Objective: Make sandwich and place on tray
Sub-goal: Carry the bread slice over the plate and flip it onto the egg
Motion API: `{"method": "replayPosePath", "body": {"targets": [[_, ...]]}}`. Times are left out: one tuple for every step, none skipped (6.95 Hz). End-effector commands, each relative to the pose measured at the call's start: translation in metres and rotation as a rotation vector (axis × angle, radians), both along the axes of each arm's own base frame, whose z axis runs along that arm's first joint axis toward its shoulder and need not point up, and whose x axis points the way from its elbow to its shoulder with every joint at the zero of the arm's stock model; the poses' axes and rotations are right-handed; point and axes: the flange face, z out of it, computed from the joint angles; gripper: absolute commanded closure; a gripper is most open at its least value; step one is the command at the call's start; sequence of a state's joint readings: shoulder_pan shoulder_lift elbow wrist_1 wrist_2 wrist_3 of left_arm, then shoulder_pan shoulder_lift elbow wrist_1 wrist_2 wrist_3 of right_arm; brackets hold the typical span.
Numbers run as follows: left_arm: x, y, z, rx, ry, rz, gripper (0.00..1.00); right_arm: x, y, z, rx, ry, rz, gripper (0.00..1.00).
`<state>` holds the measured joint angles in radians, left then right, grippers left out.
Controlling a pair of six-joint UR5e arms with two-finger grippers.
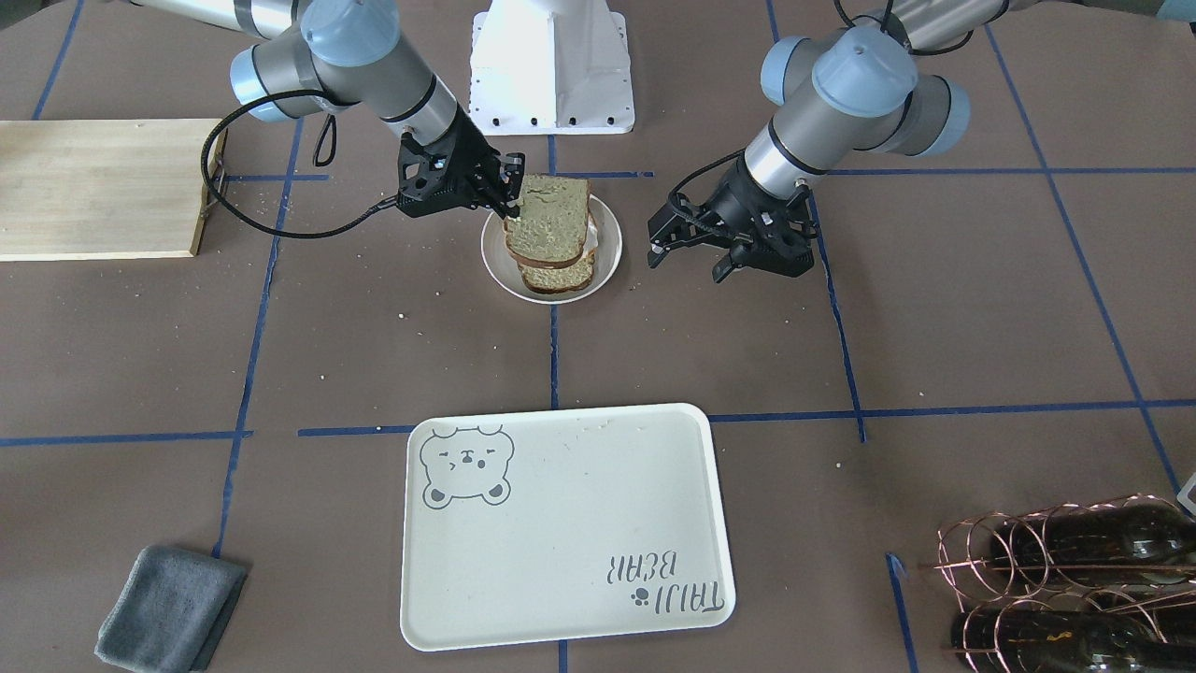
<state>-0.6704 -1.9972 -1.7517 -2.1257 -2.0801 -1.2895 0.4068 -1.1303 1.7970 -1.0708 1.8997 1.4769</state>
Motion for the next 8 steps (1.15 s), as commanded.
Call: {"method": "replayPosePath", "body": {"targets": [[0.001, 0.001, 0.001, -0.004, 0.002, 0.000, 0.00, -0.014, -0.001, -0.001, 0.006, 0.012, 0.012, 0.99], [0.002, -0.001, 0.003, -0.009, -0.002, -0.001, 0.00, -0.013, -0.002, -0.004, 0.008, 0.008, 0.015, 0.02], [0.012, 0.002, 0.009, -0.022, -0.014, 0.010, 0.00, 0.002, -0.013, -0.016, 0.012, -0.018, 0.035, 0.00], [0.021, 0.011, 0.010, -0.021, -0.016, 0.022, 0.00, 0.029, -0.031, -0.023, 0.002, -0.038, 0.050, 0.00], [0.035, 0.023, 0.009, -0.037, -0.018, 0.020, 0.09, 0.055, -0.058, -0.022, -0.040, -0.018, 0.054, 0.00], [0.054, 0.042, 0.005, -0.078, -0.016, 0.019, 0.34, 0.086, -0.082, -0.024, -0.065, -0.011, 0.071, 0.00], [0.068, 0.057, 0.003, -0.086, -0.014, 0.041, 0.50, 0.107, -0.102, -0.019, -0.095, 0.016, 0.083, 0.00], [0.080, 0.069, 0.006, -0.081, -0.023, 0.048, 0.56, 0.129, -0.120, -0.015, -0.104, 0.038, 0.110, 0.00]]}}
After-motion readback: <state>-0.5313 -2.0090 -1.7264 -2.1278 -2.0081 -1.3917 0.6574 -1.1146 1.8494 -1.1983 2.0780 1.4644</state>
